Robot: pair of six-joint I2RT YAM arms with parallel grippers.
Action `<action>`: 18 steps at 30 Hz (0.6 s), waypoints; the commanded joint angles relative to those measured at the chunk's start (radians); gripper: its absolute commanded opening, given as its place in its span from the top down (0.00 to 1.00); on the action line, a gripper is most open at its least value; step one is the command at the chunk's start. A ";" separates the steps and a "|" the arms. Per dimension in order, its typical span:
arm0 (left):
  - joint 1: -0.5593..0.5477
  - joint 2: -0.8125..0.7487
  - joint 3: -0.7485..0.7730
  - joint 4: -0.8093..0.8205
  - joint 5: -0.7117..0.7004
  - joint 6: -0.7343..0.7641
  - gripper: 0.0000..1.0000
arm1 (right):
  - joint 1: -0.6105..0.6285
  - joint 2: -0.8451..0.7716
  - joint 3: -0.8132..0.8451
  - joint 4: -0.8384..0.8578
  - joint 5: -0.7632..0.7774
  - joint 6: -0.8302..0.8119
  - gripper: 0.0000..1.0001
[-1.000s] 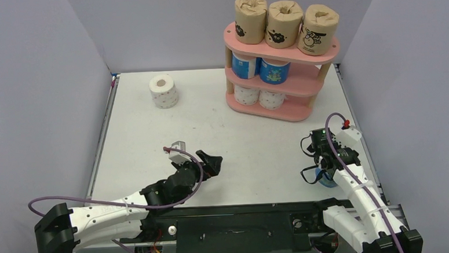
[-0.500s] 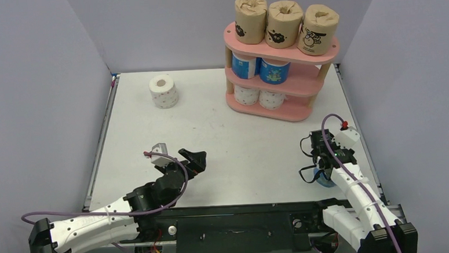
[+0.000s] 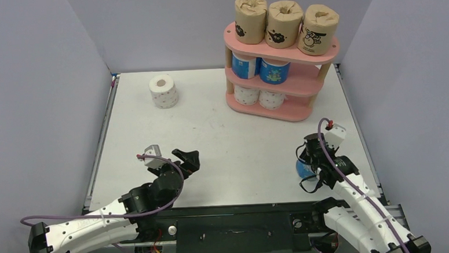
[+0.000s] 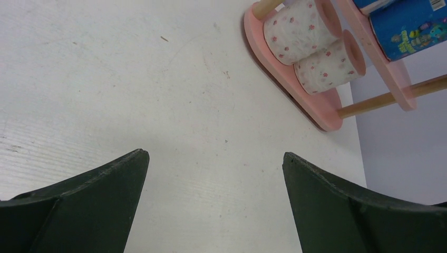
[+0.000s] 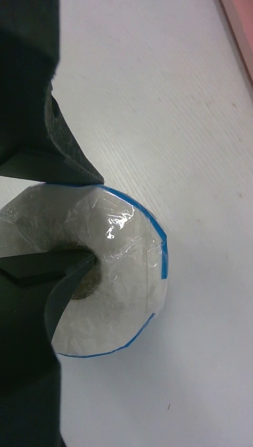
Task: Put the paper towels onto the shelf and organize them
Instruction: Move the paper towel to the center of the board.
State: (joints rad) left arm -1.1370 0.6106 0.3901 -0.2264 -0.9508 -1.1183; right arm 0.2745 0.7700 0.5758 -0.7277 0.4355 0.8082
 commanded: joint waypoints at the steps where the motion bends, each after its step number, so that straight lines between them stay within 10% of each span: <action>1: -0.003 -0.042 0.050 -0.025 -0.067 0.005 0.02 | 0.135 -0.068 0.085 0.059 -0.042 -0.066 0.73; 18: -0.001 0.004 -0.011 -0.023 -0.002 -0.086 0.05 | 0.619 0.378 0.380 0.163 -0.060 -0.421 0.71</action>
State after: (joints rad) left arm -1.1370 0.6167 0.3920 -0.2401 -0.9623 -1.1599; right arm 0.8486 1.0706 0.8734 -0.6395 0.3470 0.5114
